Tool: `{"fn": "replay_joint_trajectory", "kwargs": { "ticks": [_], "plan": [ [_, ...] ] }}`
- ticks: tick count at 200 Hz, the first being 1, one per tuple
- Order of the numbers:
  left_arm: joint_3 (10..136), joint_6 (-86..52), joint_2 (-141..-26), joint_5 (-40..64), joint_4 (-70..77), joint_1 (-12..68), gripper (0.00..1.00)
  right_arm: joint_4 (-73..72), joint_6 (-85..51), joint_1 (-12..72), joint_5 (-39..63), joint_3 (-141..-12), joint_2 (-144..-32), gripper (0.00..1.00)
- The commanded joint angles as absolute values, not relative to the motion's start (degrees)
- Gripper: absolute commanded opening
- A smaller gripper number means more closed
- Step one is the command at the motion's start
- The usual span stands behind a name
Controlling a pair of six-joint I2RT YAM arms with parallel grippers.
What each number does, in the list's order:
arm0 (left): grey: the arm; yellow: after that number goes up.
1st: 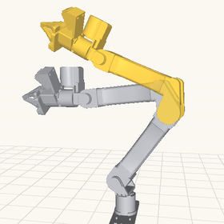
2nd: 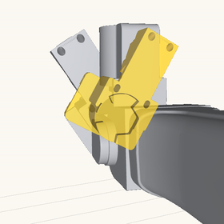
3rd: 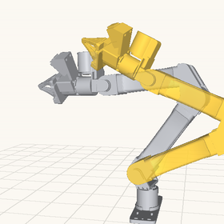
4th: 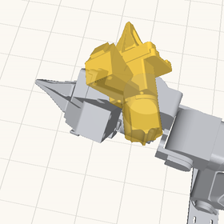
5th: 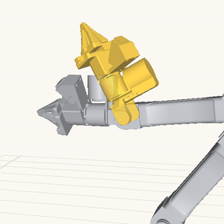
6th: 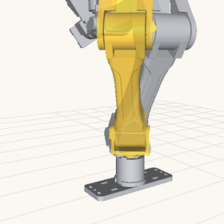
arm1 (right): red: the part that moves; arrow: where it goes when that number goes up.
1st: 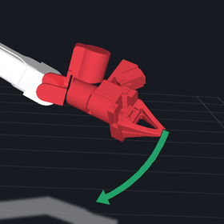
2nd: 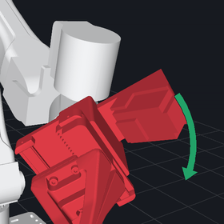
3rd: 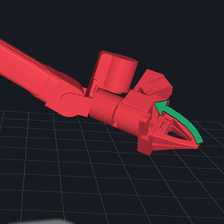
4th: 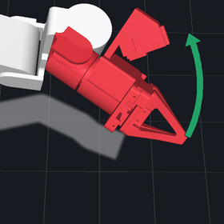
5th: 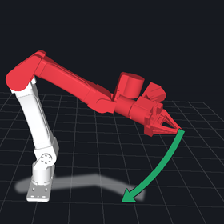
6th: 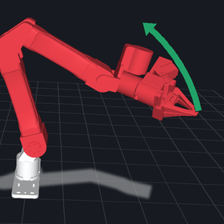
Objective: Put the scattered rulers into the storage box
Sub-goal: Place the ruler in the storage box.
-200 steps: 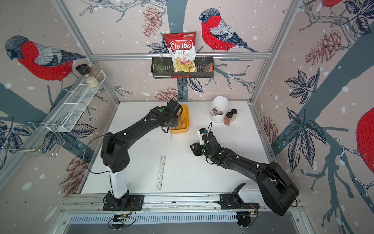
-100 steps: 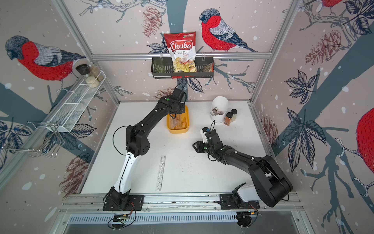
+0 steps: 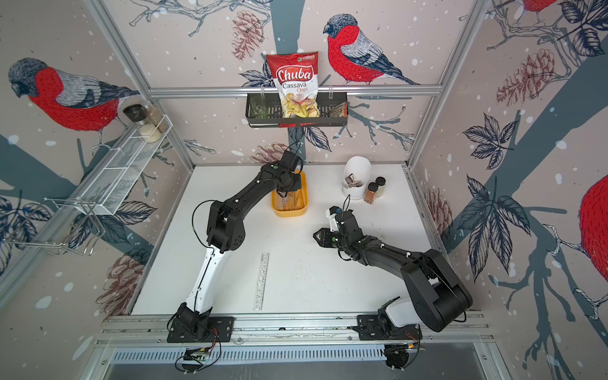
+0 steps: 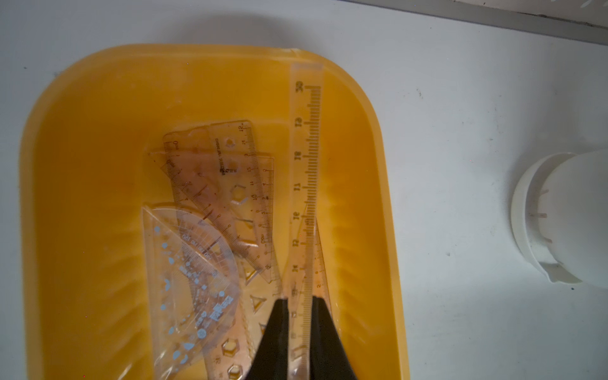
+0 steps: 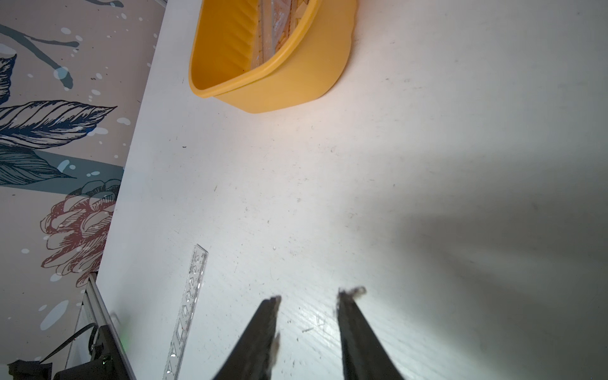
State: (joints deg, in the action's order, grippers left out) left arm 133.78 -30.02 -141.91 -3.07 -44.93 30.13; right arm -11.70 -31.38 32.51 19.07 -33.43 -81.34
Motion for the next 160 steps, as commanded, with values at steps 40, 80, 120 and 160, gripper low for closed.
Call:
{"fn": "replay_joint_trajectory", "kwargs": {
  "ticks": [40,80,120,160],
  "plan": [
    [133.2,-31.0,-144.5,1.9,-43.6,30.0,0.0,-13.3,-30.4,32.0,20.5,-33.4,-82.0,0.38],
    [133.1,-31.1,-145.4,2.0,-43.6,29.9,0.07,-13.2,-30.0,31.7,20.8,-34.0,-82.5,0.38],
    [133.2,-31.3,-146.1,3.3,-44.0,29.5,0.3,-12.5,-29.7,31.5,20.7,-34.3,-82.2,0.38],
    [135.6,-30.9,-142.3,6.2,-45.7,29.6,0.42,-10.4,-28.8,32.3,20.3,-34.8,-80.7,0.39]
  ]
}}
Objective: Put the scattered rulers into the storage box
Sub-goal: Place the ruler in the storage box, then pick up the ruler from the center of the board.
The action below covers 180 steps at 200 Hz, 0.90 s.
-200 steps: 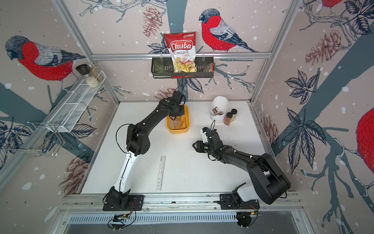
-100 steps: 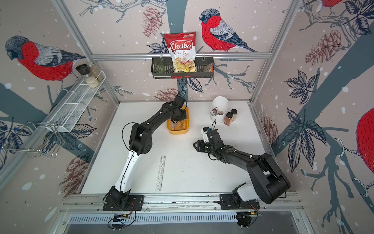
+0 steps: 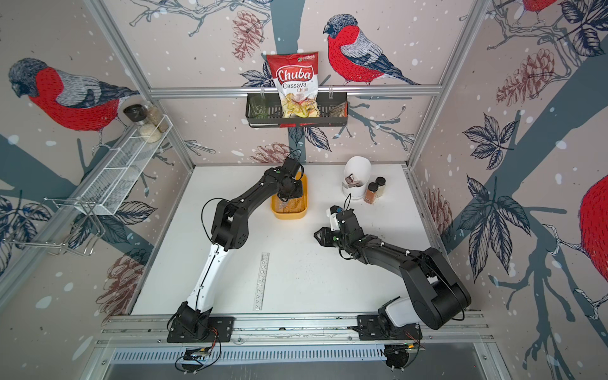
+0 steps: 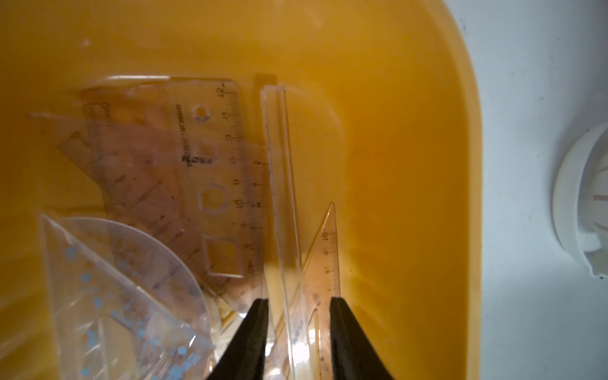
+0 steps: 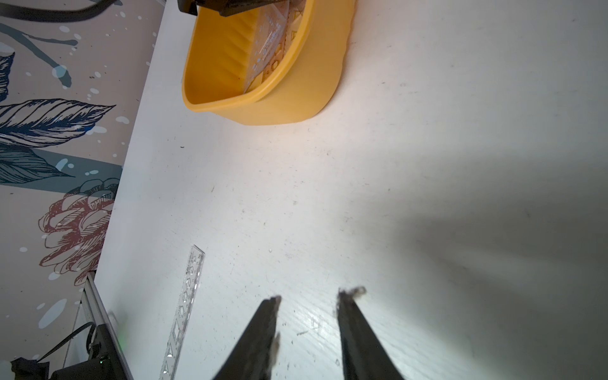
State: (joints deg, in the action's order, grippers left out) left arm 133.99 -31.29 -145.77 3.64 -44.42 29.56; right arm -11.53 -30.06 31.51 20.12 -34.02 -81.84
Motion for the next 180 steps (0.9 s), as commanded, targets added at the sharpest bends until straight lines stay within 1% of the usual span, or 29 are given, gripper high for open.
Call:
{"fn": "replay_joint_trajectory", "kwargs": {
  "ticks": [1,12,24,48,70,77,92,110,127,143,162,180],
  "plan": [
    [135.6,-30.9,-142.1,6.2,-45.8,29.5,0.42,-10.2,-28.8,32.4,20.2,-34.8,-80.6,0.4],
    [133.8,-30.7,-138.2,5.1,-46.7,30.1,0.45,-8.8,-28.3,34.4,18.1,-35.2,-79.6,0.4],
    [126.4,-30.4,-131.5,3.6,-45.2,31.0,0.46,-6.6,-27.8,38.3,14.0,-36.0,-78.6,0.41],
    [101.2,-31.7,-113.2,1.5,-34.9,31.5,0.48,-4.9,-28.9,48.0,6.8,-37.4,-78.5,0.42],
    [83.1,-33.4,-99.0,-1.1,-30.8,30.8,0.48,-2.8,-30.2,59.8,-1.5,-41.5,-81.5,0.45],
    [77.8,-34.0,-95.1,-2.3,-30.3,30.4,0.48,-1.4,-30.5,63.5,-4.2,-43.8,-83.7,0.47],
    [66.1,-35.7,-86.8,-2.4,-28.2,29.0,0.48,3.3,-31.8,69.6,-8.9,-50.4,-90.1,0.56],
    [53.7,-37.4,-78.6,-2.7,-26.7,26.4,0.49,9.2,-33.1,74.3,-11.8,-58.5,-98.3,0.63],
    [45.5,-38.7,-73.1,-3.9,-25.8,23.4,0.49,14.4,-35.6,76.1,-10.7,-65.4,-105.0,0.68],
    [40.2,-40.3,-70.2,-2.4,-23.9,20.3,0.49,18.5,-39.3,76.4,-10.3,-69.2,-108.8,0.7],
    [38.2,-40.6,-69.4,-3.1,-23.0,18.8,0.5,20.7,-41.5,77.6,-11.0,-71.6,-110.9,0.72],
    [38.0,-40.2,-69.8,-3.0,-23.2,17.4,0.5,27.1,-43.0,78.9,-13.5,-77.5,-115.5,0.73]
  ]
}}
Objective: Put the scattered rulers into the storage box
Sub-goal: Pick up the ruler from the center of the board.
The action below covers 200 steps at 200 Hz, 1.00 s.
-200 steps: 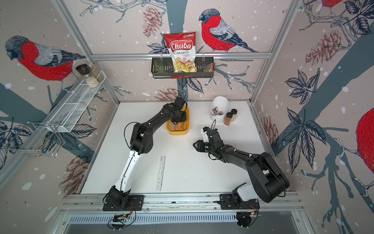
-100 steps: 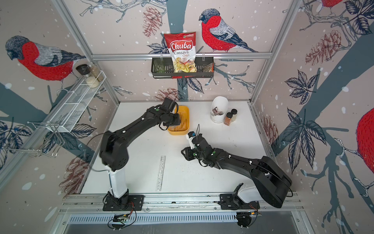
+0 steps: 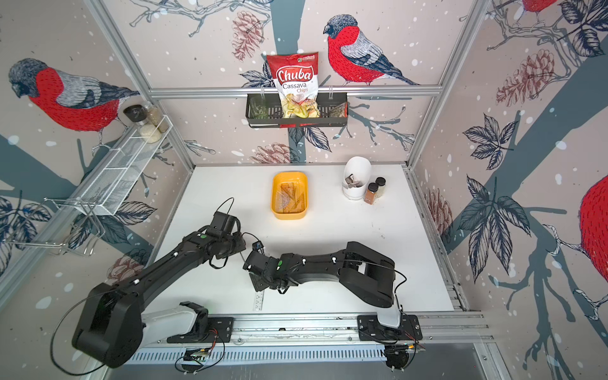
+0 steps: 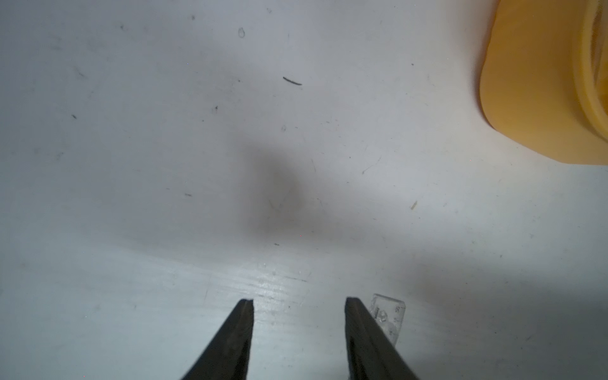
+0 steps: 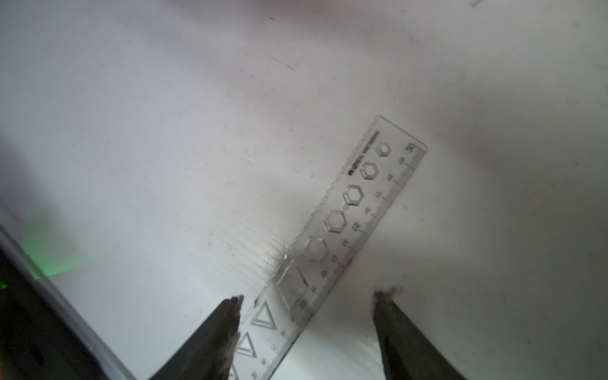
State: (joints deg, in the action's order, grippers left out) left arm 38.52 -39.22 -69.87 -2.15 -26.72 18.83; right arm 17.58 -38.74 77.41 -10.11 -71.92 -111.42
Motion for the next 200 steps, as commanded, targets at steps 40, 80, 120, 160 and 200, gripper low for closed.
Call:
{"fn": "replay_joint_trajectory", "kwargs": {
  "ticks": [40,80,120,160,200],
  "plan": [
    [38.5,-39.6,-68.9,-0.7,-22.5,15.9,0.5,34.0,-43.3,79.2,-13.9,-85.9,-122.7,0.74],
    [38.0,-39.5,-68.8,0.9,-21.5,15.0,0.5,35.1,-43.4,77.1,-13.8,-85.7,-123.1,0.64],
    [38.3,-39.2,-69.8,1.7,-21.0,14.7,0.5,31.3,-42.9,74.3,-12.7,-81.2,-121.0,0.36],
    [38.6,-38.7,-71.5,3.2,-20.3,14.5,0.5,27.9,-41.4,71.3,-13.0,-77.4,-119.5,0.35],
    [37.7,-38.1,-71.7,7.9,-18.2,14.7,0.49,24.0,-40.5,66.8,-12.3,-73.7,-116.9,0.35]
  ]
}}
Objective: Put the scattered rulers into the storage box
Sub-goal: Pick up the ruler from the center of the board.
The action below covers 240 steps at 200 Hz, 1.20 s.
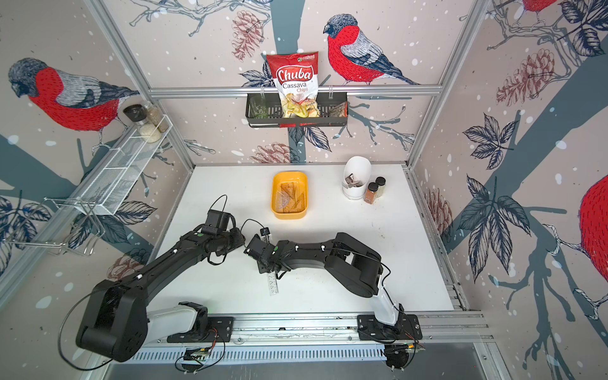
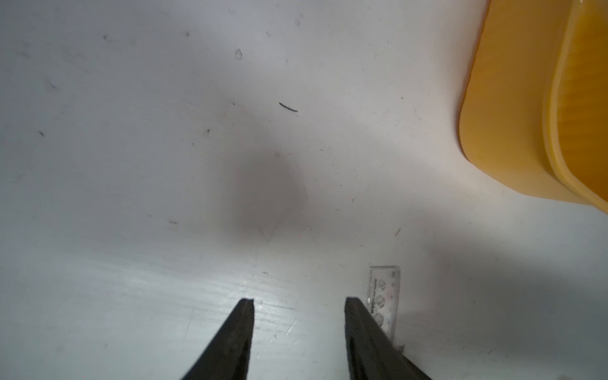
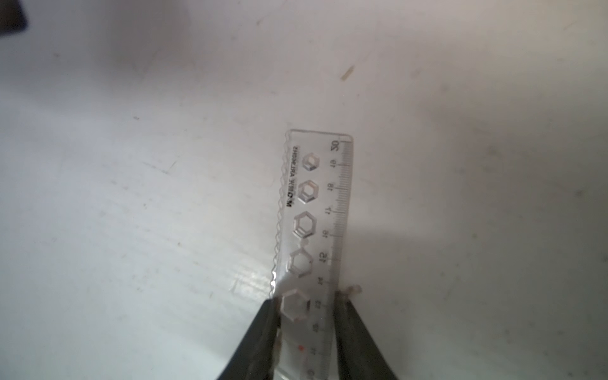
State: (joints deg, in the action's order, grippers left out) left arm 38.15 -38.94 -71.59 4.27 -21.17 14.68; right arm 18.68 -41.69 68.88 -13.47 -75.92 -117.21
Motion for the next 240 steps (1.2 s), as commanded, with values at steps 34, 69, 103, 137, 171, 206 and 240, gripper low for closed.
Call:
{"fn": "replay_joint_trajectory", "kwargs": {
  "ticks": [34,69,103,137,171,206,240],
  "plan": [
    [35.0,-38.3,-70.8,11.5,-17.3,17.2,0.48,17.6,-38.6,65.4,-11.0,-70.0,-108.8,0.43],
    [32.1,-39.8,-70.2,14.4,-15.0,22.3,0.48,4.1,-37.4,62.5,-2.8,-59.4,-100.0,0.55],
    [29.8,-41.9,-71.5,18.8,-9.9,27.1,0.44,-6.0,-37.7,59.9,2.6,-49.1,-94.7,0.33],
    [29.7,-42.4,-74.8,21.1,-5.8,29.8,0.37,-10.4,-37.1,58.6,4.6,-44.8,-93.6,0.14],
    [30.0,-43.1,-77.8,20.9,-4.0,31.7,0.31,-13.2,-37.2,57.5,6.9,-42.9,-94.3,0.13],
    [29.7,-44.2,-79.0,20.4,-2.8,32.7,0.32,-15.4,-37.1,57.4,8.7,-42.0,-95.1,0.14],
    [29.7,-44.9,-79.5,20.5,-1.8,33.1,0.36,-16.1,-36.9,57.3,9.8,-42.4,-97.0,0.13]
  ]
}}
